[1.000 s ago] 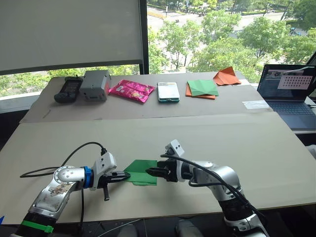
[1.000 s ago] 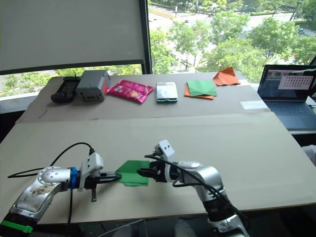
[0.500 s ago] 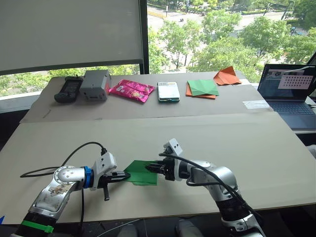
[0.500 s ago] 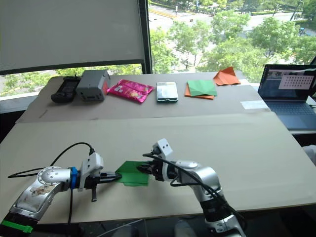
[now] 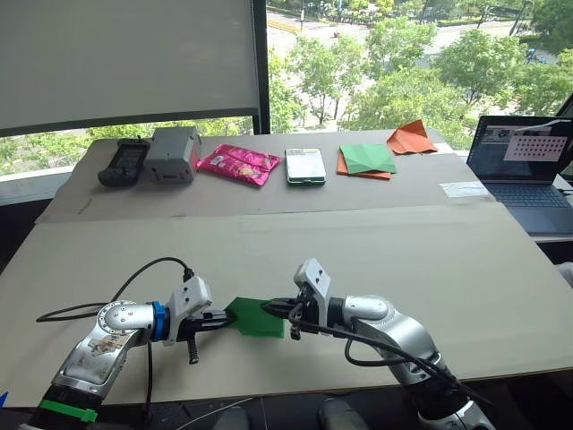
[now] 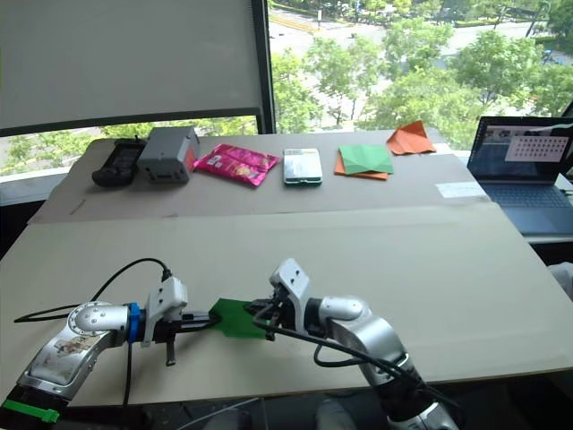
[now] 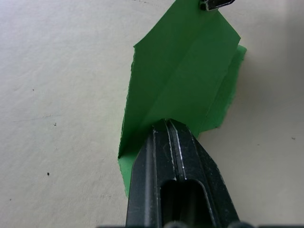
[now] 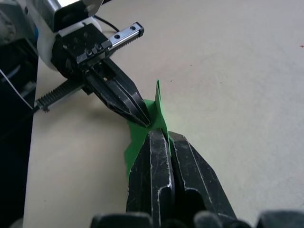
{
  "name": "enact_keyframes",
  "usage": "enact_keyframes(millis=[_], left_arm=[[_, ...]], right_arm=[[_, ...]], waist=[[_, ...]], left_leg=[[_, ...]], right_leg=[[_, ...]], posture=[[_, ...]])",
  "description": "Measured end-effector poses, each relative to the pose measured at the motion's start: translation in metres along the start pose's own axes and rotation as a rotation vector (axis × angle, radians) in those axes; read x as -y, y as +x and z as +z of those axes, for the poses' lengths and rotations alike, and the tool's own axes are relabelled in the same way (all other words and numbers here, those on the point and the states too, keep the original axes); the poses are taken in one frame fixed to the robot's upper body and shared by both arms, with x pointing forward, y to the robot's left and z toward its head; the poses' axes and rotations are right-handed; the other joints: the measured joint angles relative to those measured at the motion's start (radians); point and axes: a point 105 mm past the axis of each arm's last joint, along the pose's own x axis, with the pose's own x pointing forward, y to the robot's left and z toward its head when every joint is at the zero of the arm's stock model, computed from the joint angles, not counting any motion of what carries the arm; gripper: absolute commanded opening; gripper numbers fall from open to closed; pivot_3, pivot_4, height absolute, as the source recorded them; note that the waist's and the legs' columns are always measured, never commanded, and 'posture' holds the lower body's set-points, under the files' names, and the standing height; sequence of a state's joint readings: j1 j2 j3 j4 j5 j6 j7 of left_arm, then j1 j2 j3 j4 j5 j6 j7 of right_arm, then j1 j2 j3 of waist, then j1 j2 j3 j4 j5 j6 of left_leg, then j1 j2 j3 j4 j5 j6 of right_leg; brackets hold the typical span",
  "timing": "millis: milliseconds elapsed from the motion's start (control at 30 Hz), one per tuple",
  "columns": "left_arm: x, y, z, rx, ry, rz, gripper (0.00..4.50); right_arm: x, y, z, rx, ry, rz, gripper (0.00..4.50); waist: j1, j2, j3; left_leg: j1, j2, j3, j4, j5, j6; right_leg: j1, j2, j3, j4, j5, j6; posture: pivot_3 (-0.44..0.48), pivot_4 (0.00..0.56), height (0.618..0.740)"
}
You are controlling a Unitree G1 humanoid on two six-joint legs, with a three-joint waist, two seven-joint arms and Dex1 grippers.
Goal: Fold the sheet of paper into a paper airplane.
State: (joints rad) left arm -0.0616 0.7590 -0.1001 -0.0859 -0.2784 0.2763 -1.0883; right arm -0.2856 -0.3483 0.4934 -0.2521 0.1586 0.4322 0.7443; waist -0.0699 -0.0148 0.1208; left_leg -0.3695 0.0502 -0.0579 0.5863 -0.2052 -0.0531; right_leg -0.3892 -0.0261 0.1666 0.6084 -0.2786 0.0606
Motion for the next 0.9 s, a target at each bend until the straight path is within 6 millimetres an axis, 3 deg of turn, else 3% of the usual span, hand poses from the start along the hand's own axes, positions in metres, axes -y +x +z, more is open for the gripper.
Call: enact_keyframes(millis=[67,200,467,900], left_arm=[[0.0,0.0,0.0,0.0,0.0,-0.001,0.0],[0.001,-0.001,0.0,0.001,0.002,0.002,0.0],[0.002,-0.006,0.001,-0.017,-0.007,-0.006,0.0],[-0.001,-0.034,-0.002,-0.071,-0.078,-0.012,0.0]], right_arm=[[-0.006,0.002,0.0,-0.005,-0.176,0.013,0.02],[-0.008,0.003,-0.003,-0.005,-0.309,0.02,0.02],[-0.022,0.005,-0.024,-0.085,-0.284,0.148,0.02],[-0.021,0.009,-0.027,-0.106,-0.239,0.157,0.02]], waist=[[0.0,-0.001,0.0],[0.0,-0.002,0.001],[-0.001,-0.005,0.002],[-0.002,-0.009,0.005]], left_leg=[[0.0,0.0,0.0,0.0,0.0,0.0],[0.0,0.0,0.0,0.0,0.0,0.0],[0.0,0.0,0.0,0.0,0.0,0.0],[0.002,0.0,0.0,-0.006,0.0,0.0]], right_leg=[[0.0,0.0,0.0,-0.001,0.0,0.0],[0.0,0.0,0.0,0.0,0.0,0.0],[0.0,0.0,0.0,0.0,0.0,0.0],[-0.003,0.0,0.0,0.001,0.0,-0.001]], posture=[[0.0,0.15,0.74],[0.0,0.15,0.74],[0.0,0.15,0.74],[0.0,0.15,0.74]])
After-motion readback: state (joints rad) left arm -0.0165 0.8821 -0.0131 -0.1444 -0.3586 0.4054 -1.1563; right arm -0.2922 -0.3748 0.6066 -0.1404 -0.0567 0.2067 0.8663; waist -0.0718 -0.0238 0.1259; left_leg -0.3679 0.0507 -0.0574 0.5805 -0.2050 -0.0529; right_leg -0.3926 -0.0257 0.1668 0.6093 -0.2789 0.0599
